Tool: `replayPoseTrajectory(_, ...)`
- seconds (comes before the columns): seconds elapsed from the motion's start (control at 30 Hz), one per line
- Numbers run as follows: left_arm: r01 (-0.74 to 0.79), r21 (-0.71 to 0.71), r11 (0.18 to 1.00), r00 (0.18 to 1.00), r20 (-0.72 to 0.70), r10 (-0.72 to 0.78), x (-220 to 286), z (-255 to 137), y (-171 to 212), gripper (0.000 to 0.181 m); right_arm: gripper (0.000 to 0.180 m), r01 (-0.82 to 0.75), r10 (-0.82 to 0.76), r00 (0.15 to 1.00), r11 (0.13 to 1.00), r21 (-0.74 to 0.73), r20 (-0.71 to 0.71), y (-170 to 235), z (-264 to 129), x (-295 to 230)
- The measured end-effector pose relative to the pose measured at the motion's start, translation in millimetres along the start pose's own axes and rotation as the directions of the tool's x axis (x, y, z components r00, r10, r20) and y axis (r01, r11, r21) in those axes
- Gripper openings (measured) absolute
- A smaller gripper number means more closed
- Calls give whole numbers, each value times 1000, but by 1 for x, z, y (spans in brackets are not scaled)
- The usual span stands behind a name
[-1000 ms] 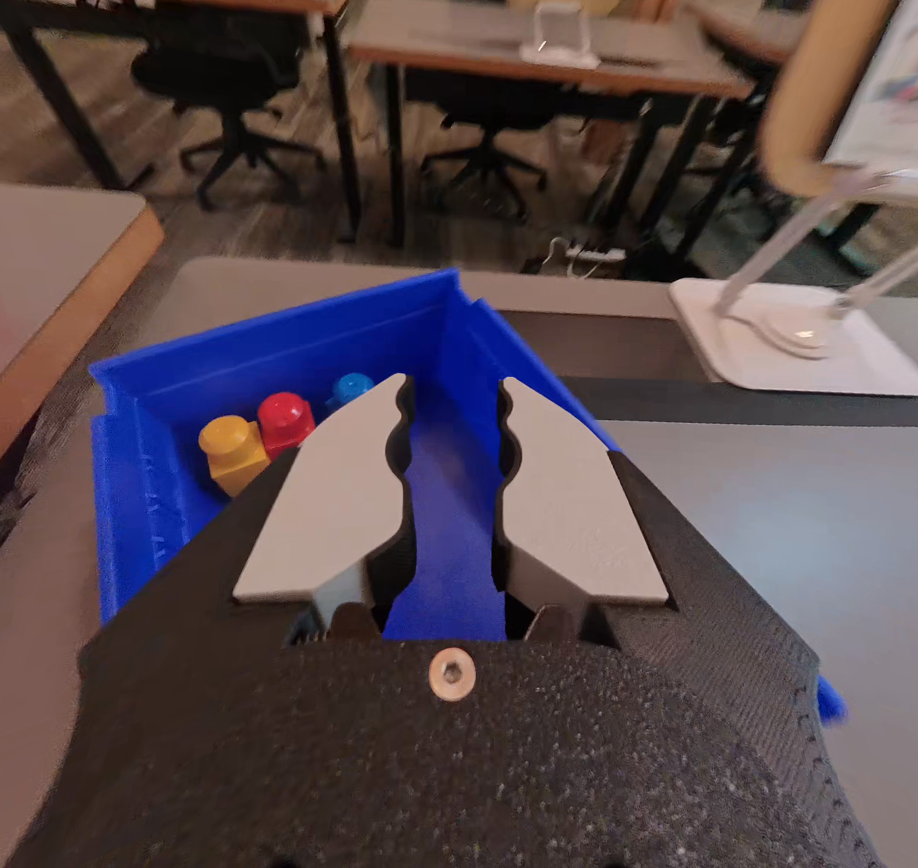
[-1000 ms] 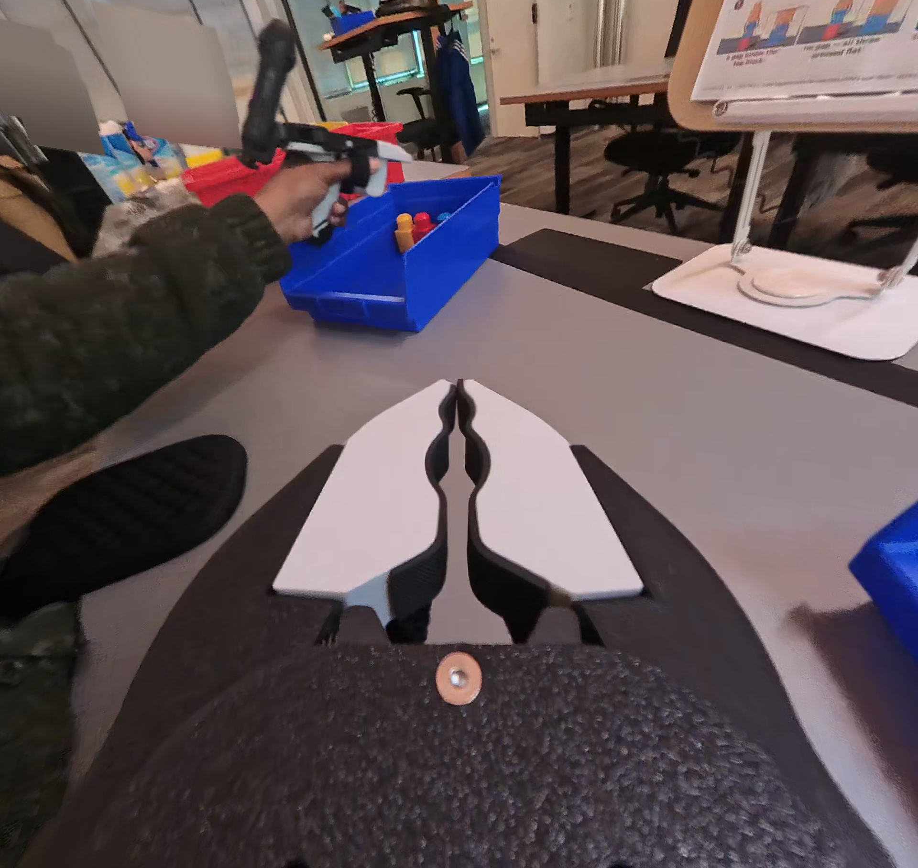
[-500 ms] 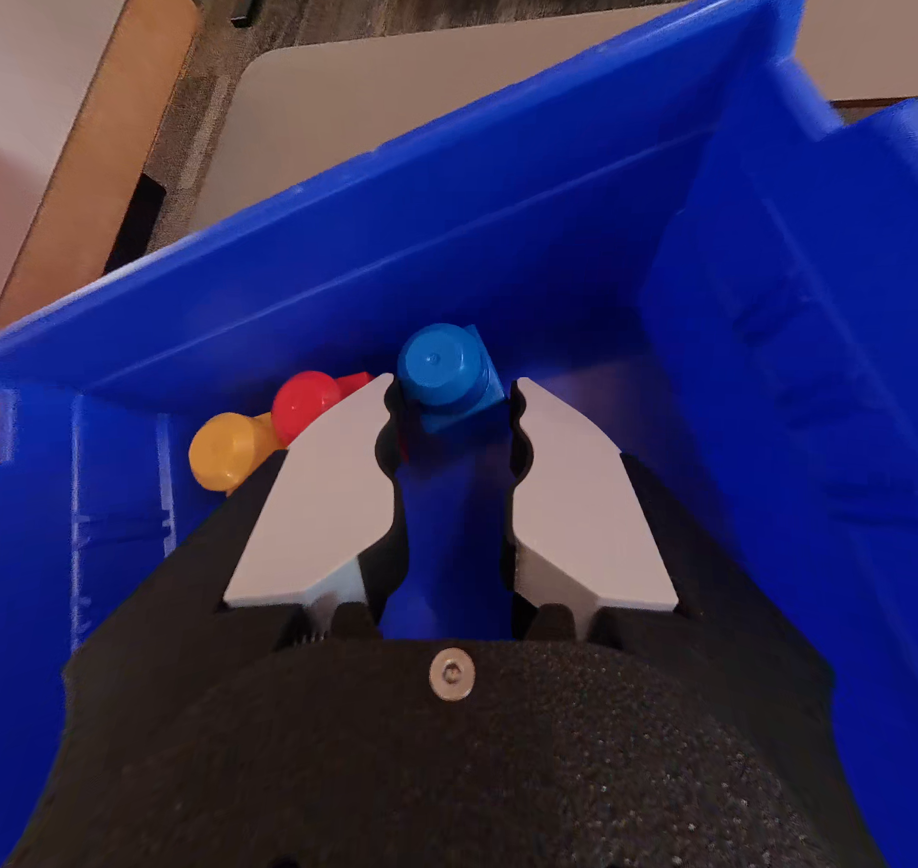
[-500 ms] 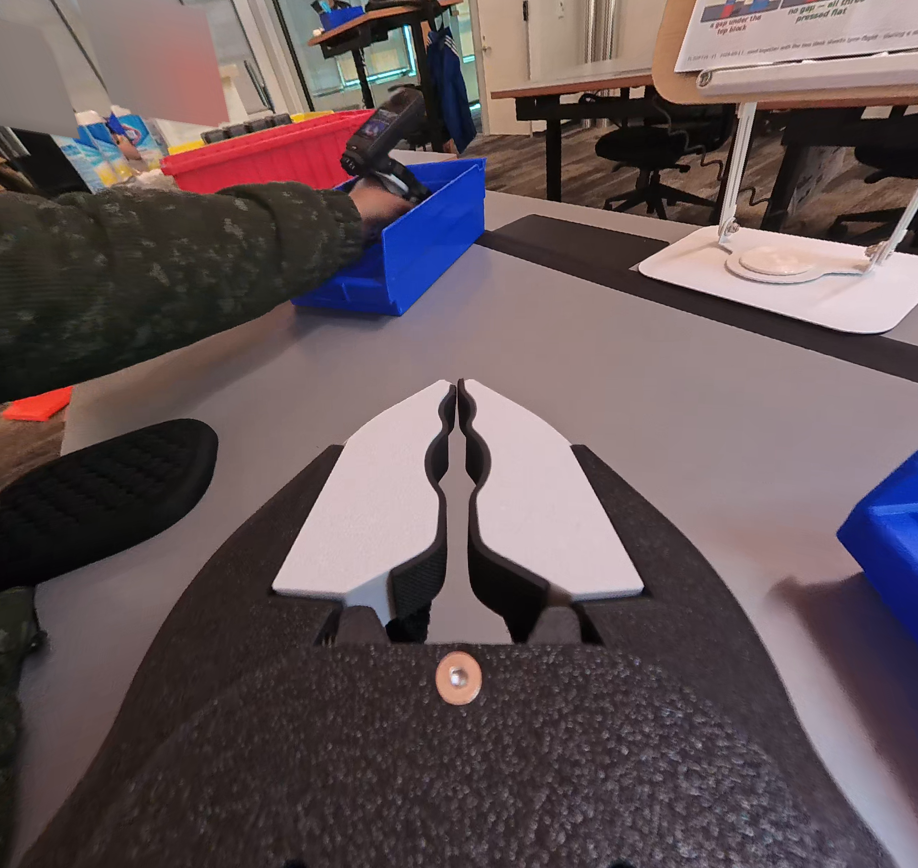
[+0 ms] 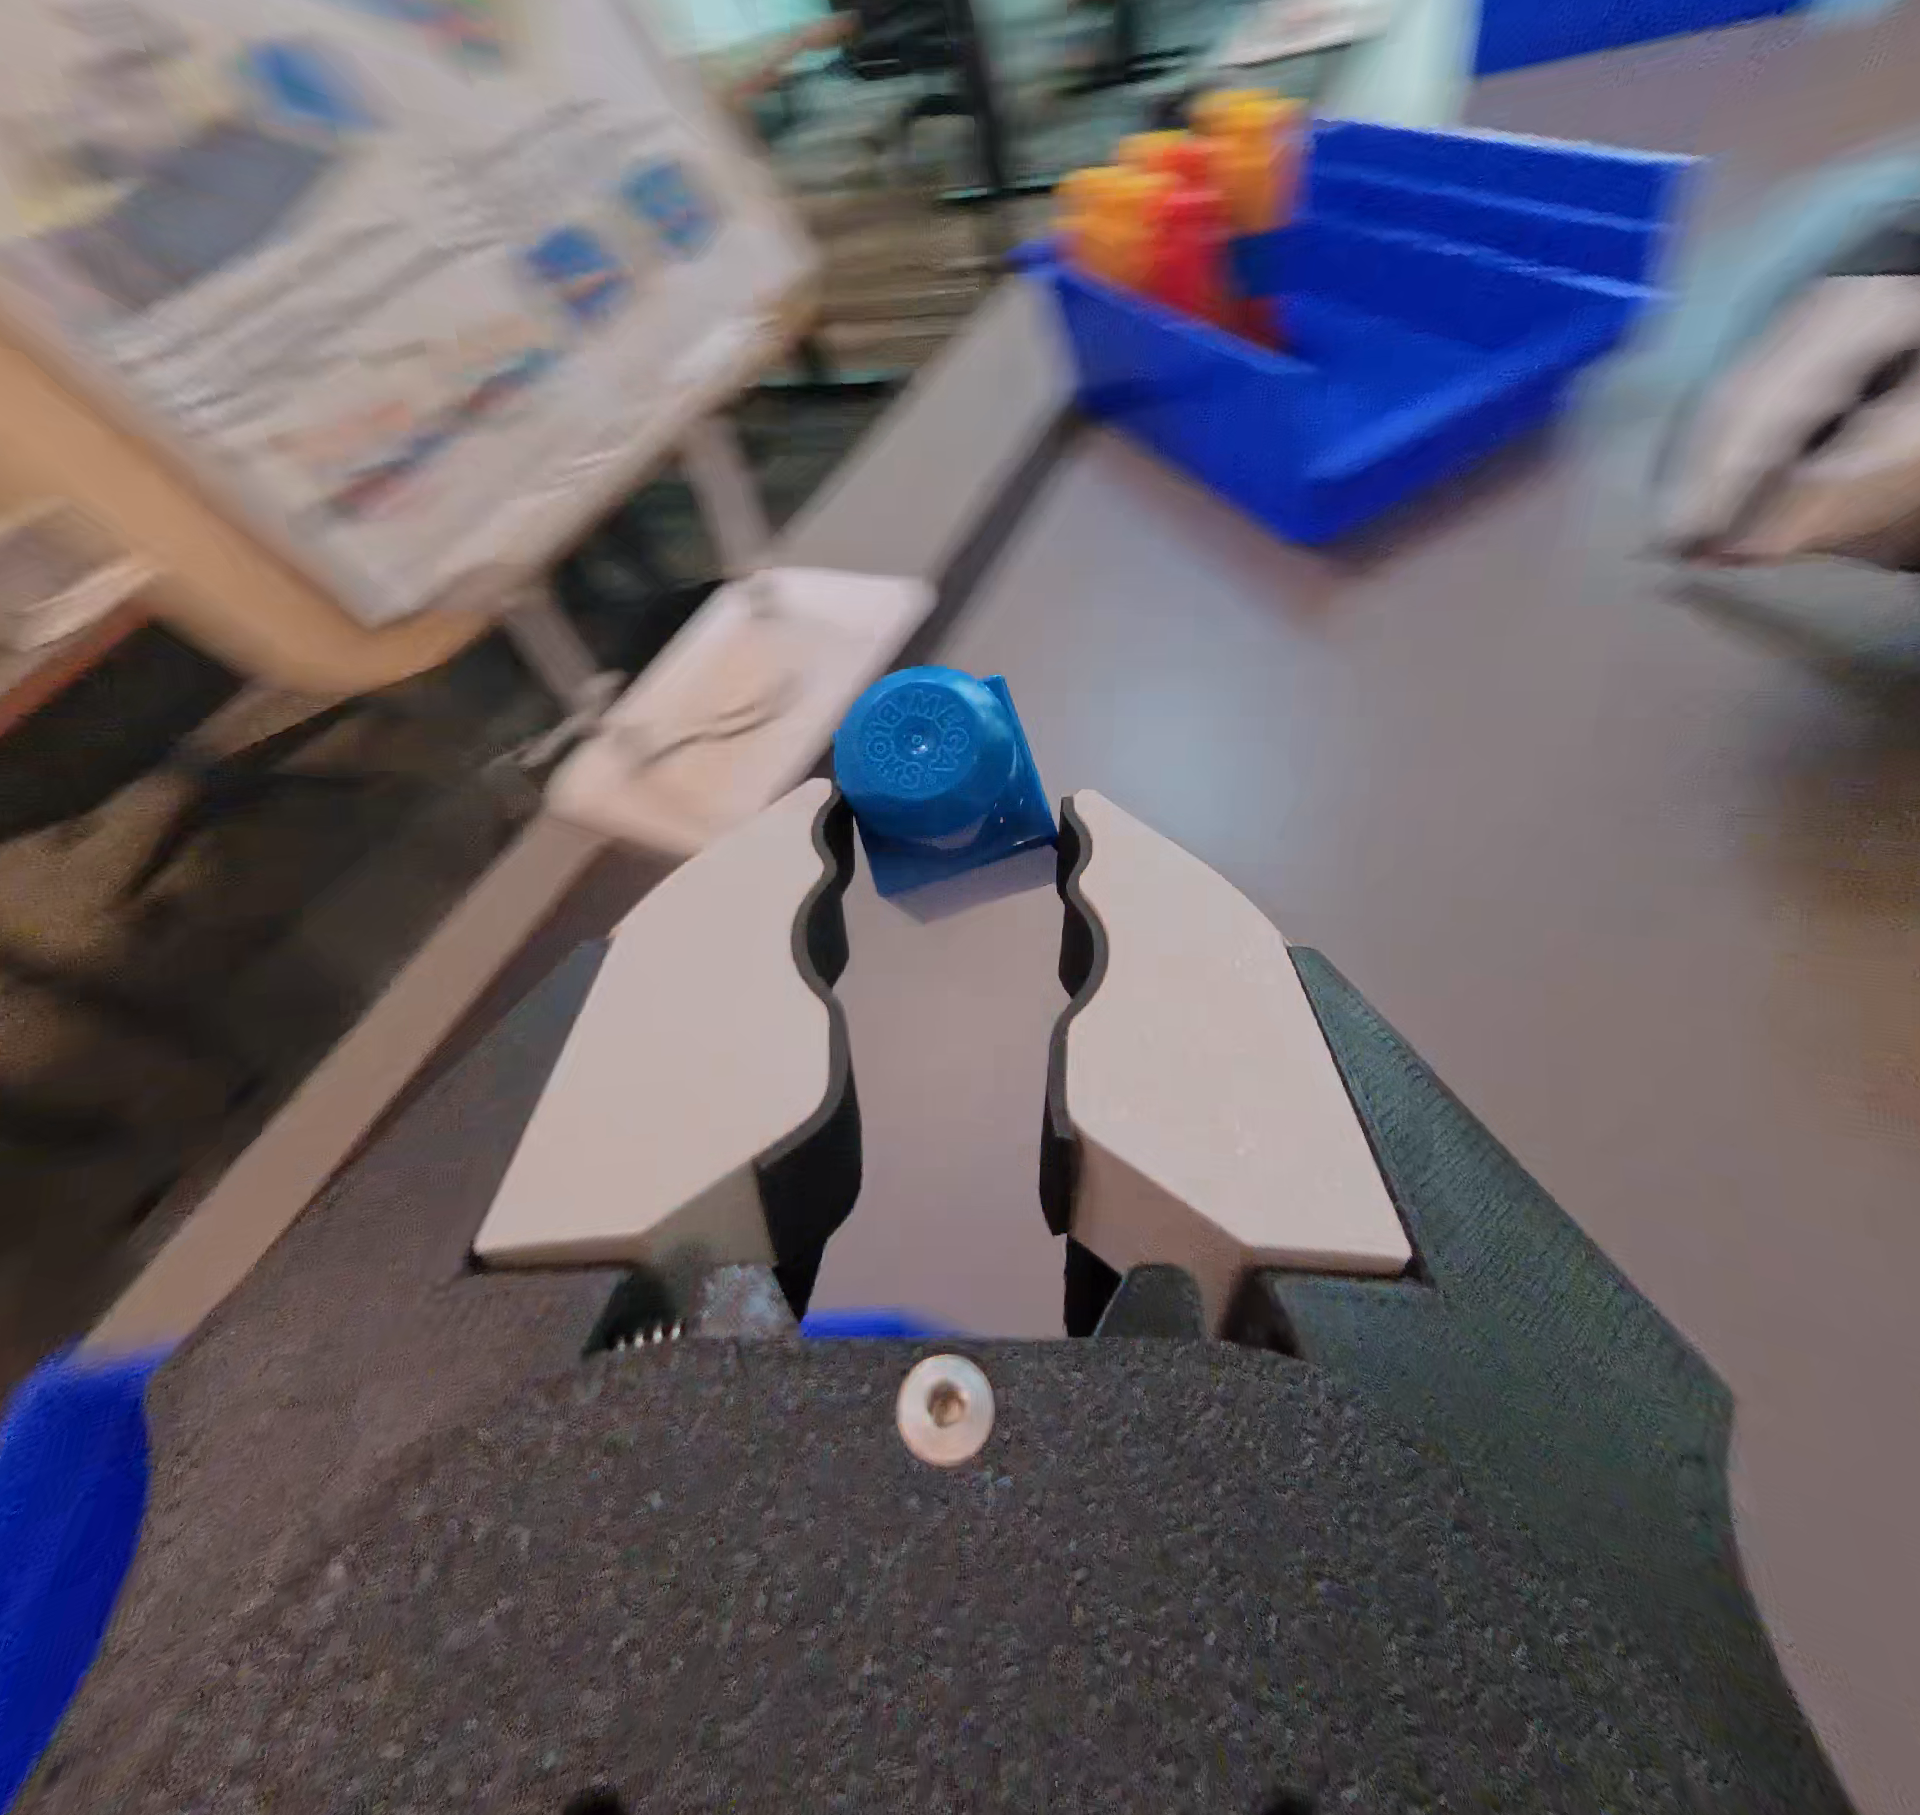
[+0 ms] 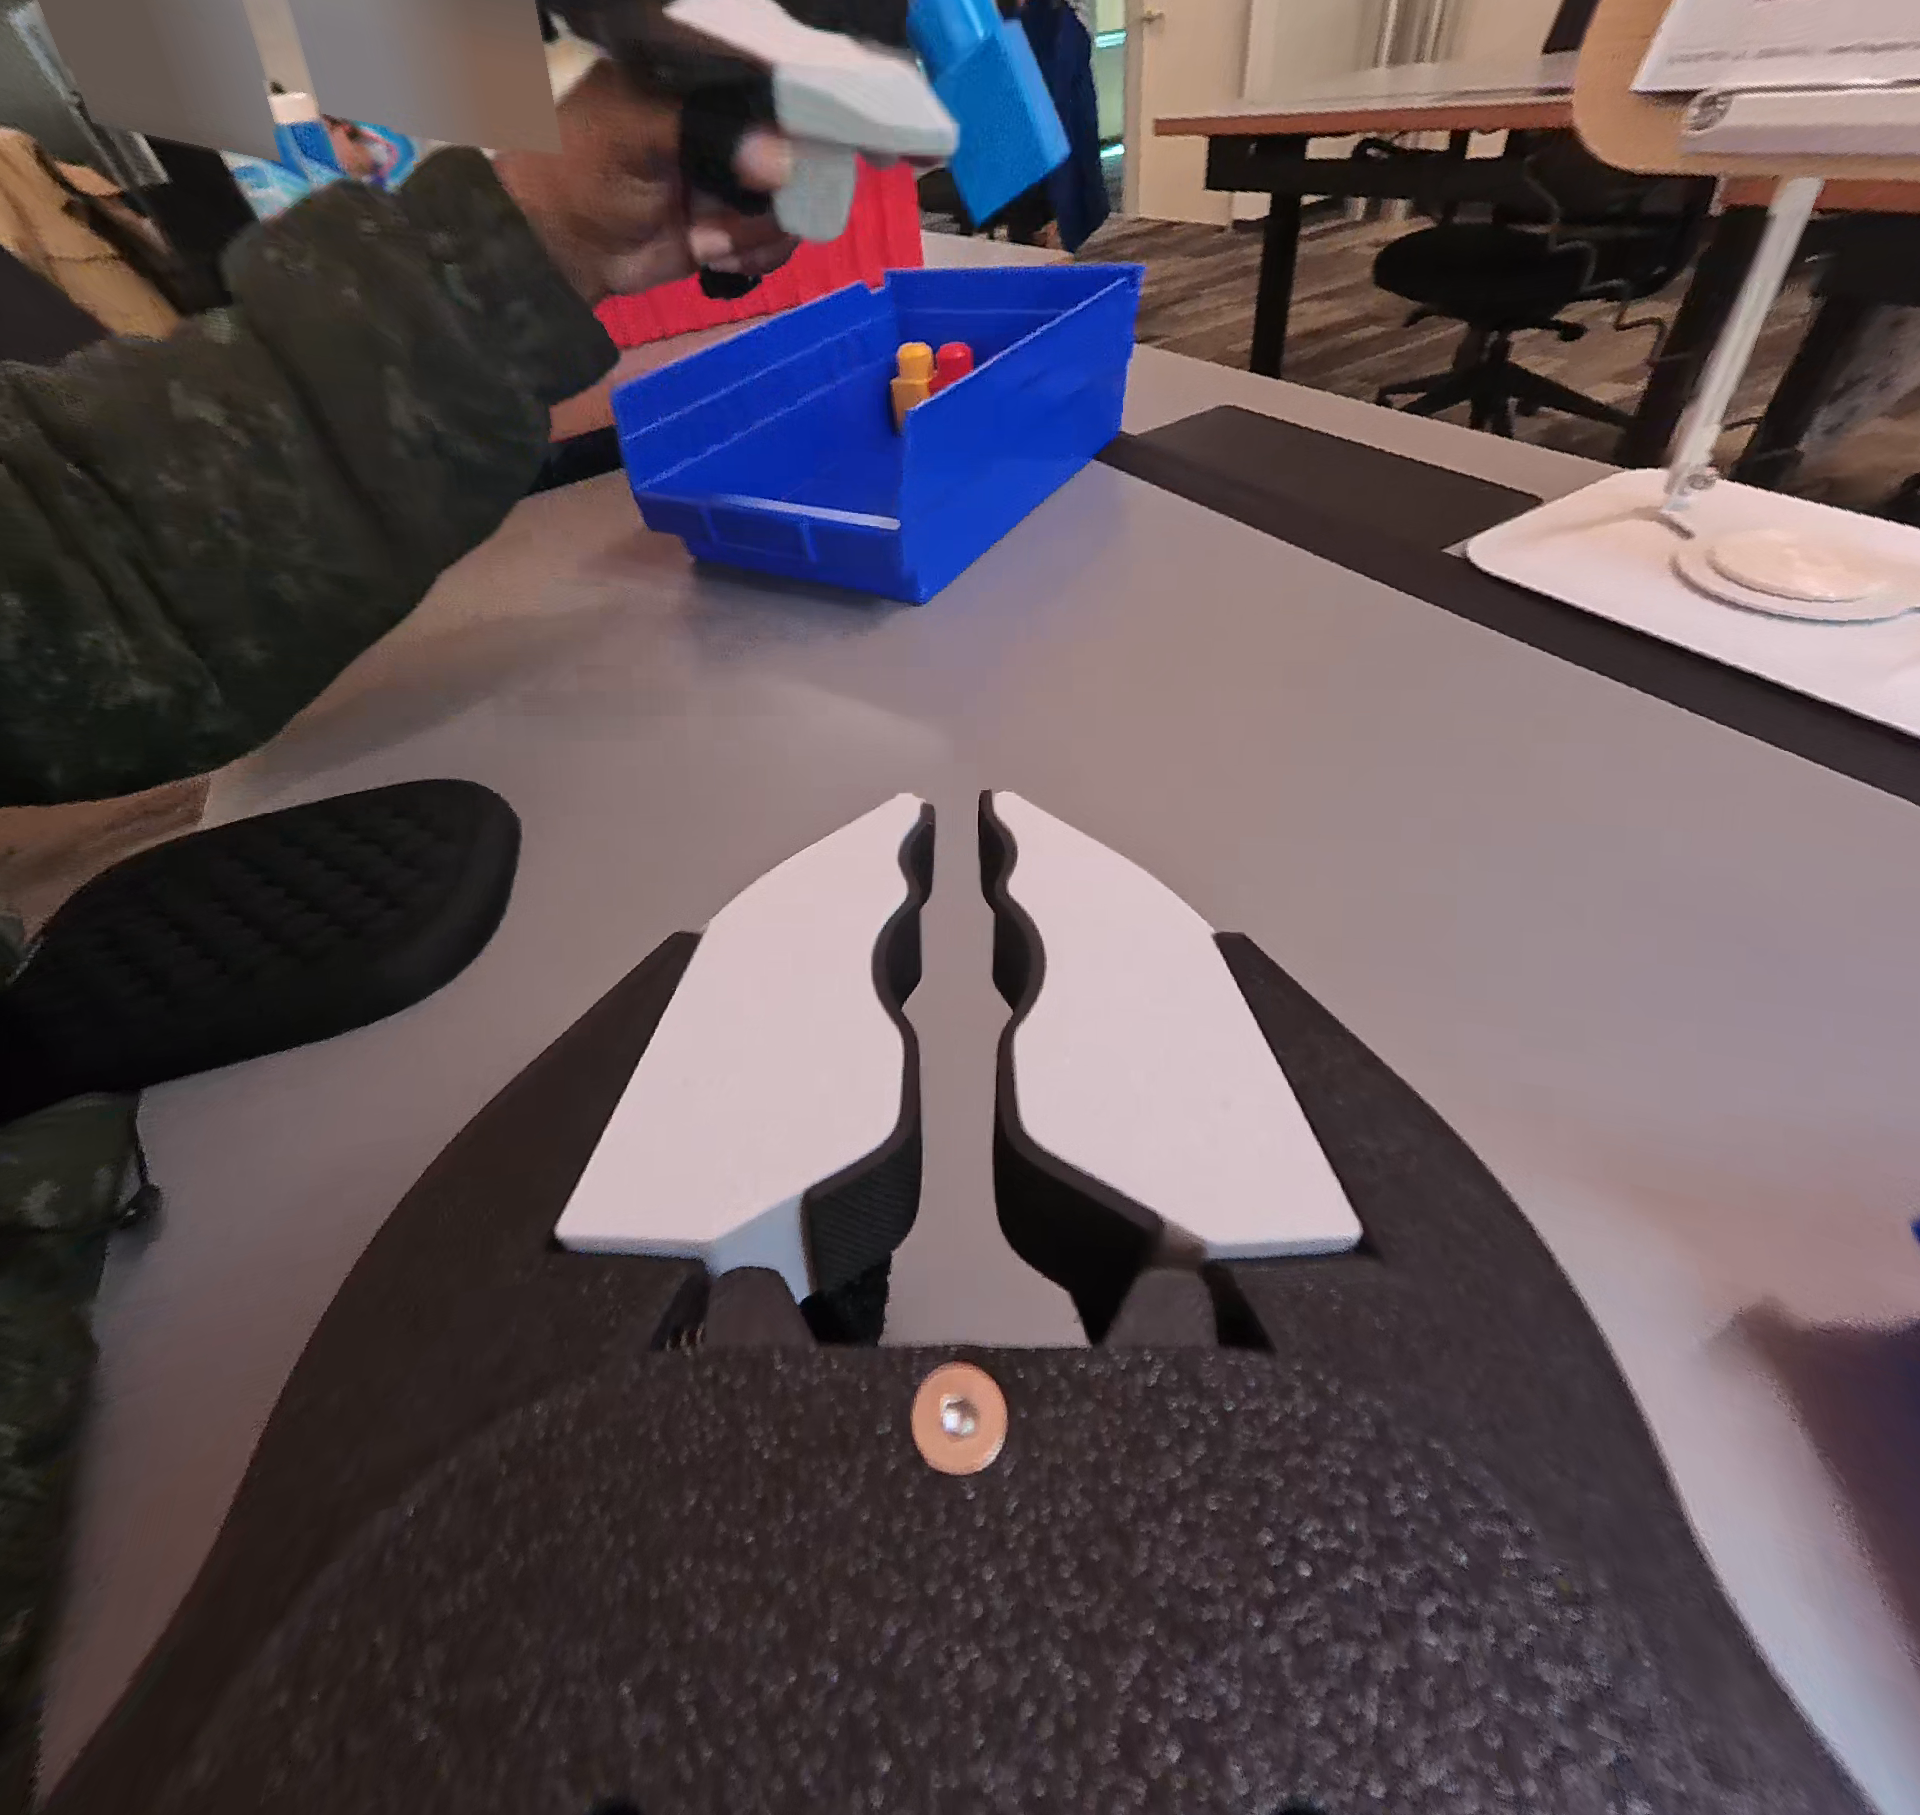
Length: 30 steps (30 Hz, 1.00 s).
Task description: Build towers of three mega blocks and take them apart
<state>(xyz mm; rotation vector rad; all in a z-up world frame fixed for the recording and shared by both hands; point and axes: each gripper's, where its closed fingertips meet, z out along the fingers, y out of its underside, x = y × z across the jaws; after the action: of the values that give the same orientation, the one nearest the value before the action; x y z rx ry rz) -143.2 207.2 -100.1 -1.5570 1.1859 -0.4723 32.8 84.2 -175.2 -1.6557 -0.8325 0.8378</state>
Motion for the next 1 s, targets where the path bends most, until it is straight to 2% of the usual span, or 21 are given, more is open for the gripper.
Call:
replayPoseTrajectory(0.07,-62,-35,997,963,-264,50,84,19,0,38,9,23,-23,1000,1000,-3,1,0,2,-4)
replayPoseTrajectory(0.1,-92,-61,994,933,-354,64,119,29,8,37,9,34,-34,999,999,-4,-5,0,3,-5)
replayPoseTrajectory(0.2,-161,-113,980,841,-535,77,199,59,42,38,9,58,-59,997,998,-11,-58,1,-1,2)
replayPoseTrajectory(0.33,-173,-142,975,791,-610,52,244,88,70,38,9,69,-69,987,998,-5,-148,0,-10,18)
replayPoseTrajectory(0.47,-162,-142,977,816,-576,52,236,92,64,54,9,62,-53,977,997,35,-208,-8,-19,31)
replayPoseTrajectory(0.57,-86,-47,995,912,-406,60,182,77,28,54,9,66,-47,964,996,67,-262,-13,-27,41)
replayPoseTrajectory(0.63,33,61,998,985,-174,-22,112,56,-2,47,9,64,-35,956,994,91,-293,-17,-32,46)
replayPoseTrajectory(0.7,143,179,973,981,104,-163,26,22,-15,47,10,58,-20,952,992,114,-306,-21,-35,49)
replayPoseTrajectory(0.77,205,257,944,858,417,-300,-67,-19,4,47,10,50,-11,955,991,123,-295,-22,-35,48)
replayPoseTrajectory(0.87,369,295,882,526,716,-459,-170,-77,83,53,11,55,-20,959,991,118,-281,-21,-33,44)
replayPoseTrajectory(0.93,460,246,853,328,845,-421,-208,-106,144,57,11,68,-34,959,991,112,-282,-20,-33,43)
replayPoseTrajectory(1.0,591,190,784,229,893,-388,-224,-117,195,60,11,71,-38,958,992,108,-284,-20,-33,43)
